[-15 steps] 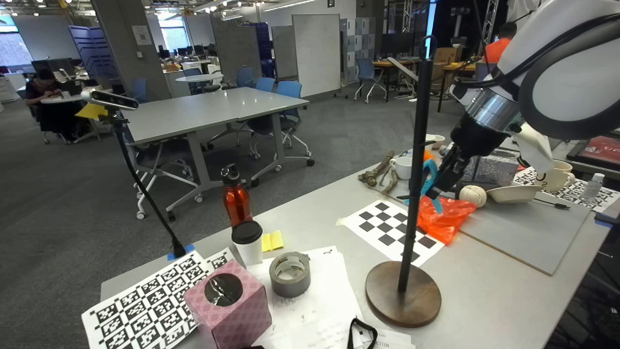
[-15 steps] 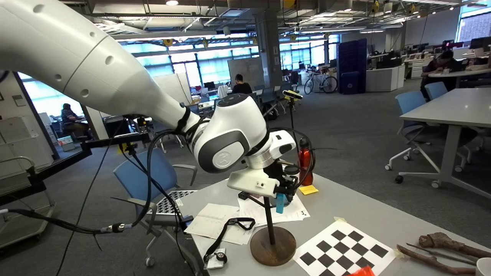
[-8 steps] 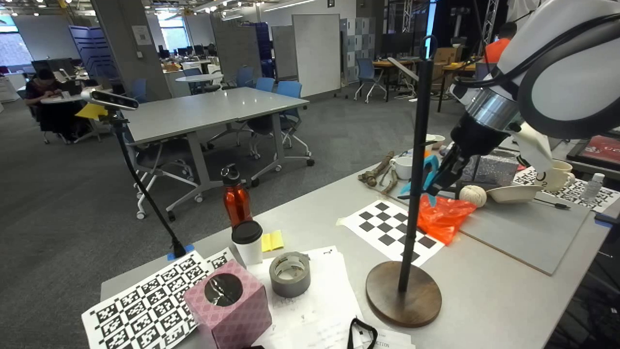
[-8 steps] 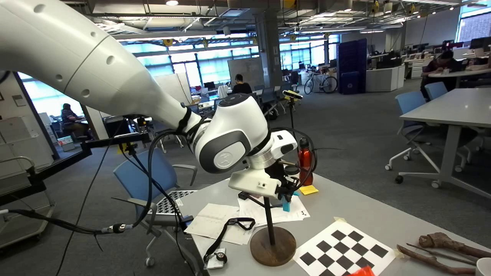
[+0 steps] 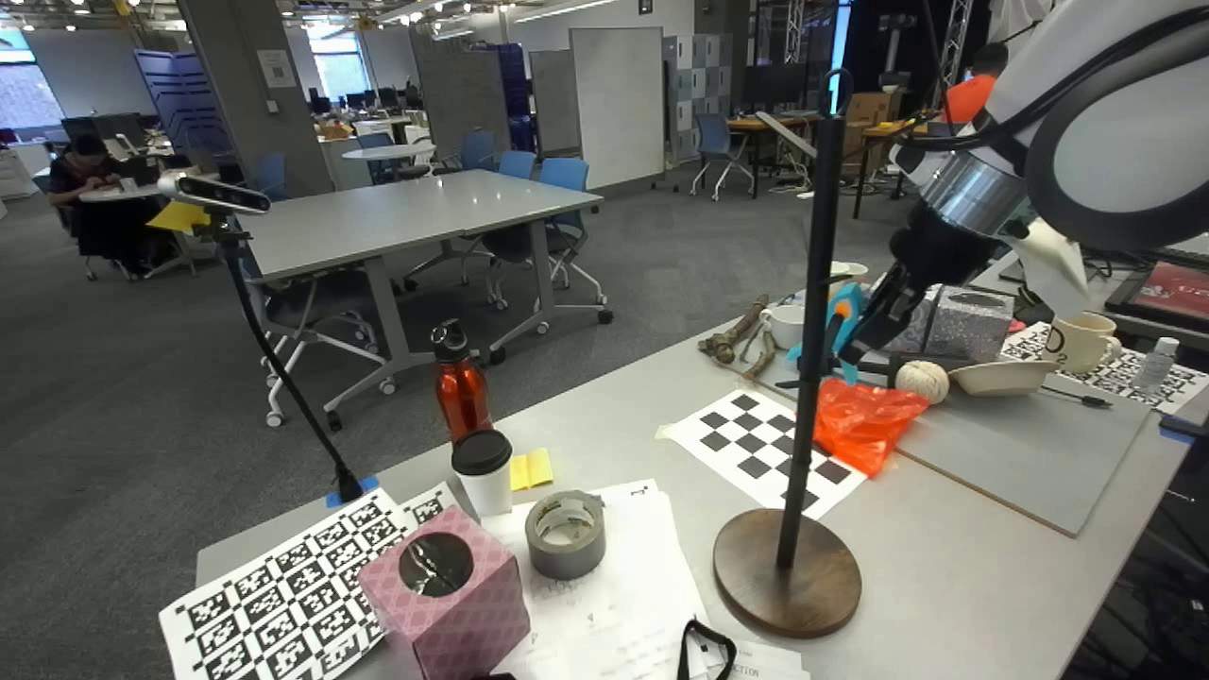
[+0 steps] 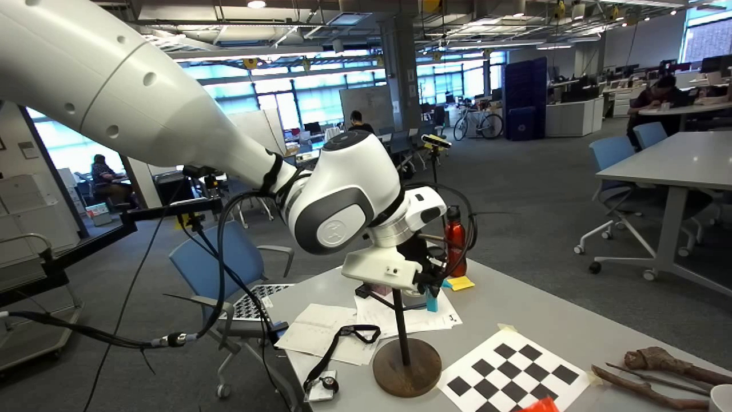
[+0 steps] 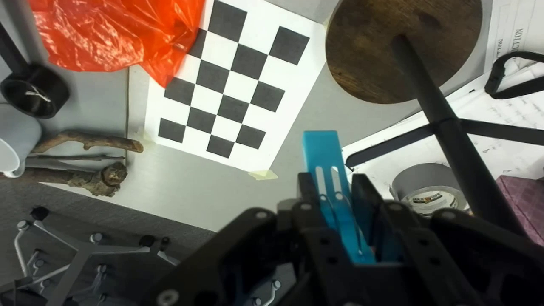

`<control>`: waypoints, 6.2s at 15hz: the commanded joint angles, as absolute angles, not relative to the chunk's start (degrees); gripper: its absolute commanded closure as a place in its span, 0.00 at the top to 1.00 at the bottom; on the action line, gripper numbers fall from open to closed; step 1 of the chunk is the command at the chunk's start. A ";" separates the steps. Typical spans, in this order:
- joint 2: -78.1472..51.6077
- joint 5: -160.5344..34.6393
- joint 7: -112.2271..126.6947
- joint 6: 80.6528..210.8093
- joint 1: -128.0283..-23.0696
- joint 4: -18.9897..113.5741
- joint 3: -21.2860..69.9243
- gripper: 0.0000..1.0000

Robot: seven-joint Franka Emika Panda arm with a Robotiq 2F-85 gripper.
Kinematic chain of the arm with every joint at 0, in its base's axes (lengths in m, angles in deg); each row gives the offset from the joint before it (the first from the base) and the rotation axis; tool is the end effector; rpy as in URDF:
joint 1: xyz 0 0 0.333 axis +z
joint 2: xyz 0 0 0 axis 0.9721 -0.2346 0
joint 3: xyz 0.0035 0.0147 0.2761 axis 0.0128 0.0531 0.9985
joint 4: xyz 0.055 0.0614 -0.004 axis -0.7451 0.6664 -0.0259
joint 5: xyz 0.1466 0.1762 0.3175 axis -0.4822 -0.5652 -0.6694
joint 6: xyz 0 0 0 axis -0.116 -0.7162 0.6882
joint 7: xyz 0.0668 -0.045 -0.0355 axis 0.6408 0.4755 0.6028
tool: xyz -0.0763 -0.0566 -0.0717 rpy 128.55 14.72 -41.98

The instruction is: Remove the blue clip from the upper hook on the wooden stand and place it on the lower hook

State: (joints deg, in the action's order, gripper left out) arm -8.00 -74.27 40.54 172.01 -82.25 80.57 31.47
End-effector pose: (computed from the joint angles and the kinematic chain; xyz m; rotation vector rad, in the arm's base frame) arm 0.5836 -0.0334 0.2920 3.0027 0.4902 0.6562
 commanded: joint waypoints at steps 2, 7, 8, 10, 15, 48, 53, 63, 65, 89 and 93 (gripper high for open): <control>-6.43 -73.35 39.91 172.40 -83.61 81.17 30.55 0.07; -9.72 -71.63 37.00 171.64 -83.86 78.43 28.51 0.07; -10.60 -70.64 35.89 171.47 -83.57 77.75 28.00 0.07; -12.12 -68.67 33.74 171.06 -83.13 76.52 27.52 0.07; -15.62 -64.19 29.09 170.00 -81.60 73.38 27.56 0.07; -19.69 -54.70 25.27 171.26 -77.09 74.72 26.29 0.07; -19.83 -54.86 25.57 170.95 -77.17 73.87 26.94 0.07; -20.35 -56.25 26.51 170.74 -77.63 73.85 28.65 0.07; -20.64 -56.75 26.68 170.82 -77.97 74.08 29.04 0.07; -17.17 -63.58 27.44 173.55 -81.55 80.31 32.02 1.00; -15.40 -64.56 27.71 175.19 -82.44 83.69 32.17 1.00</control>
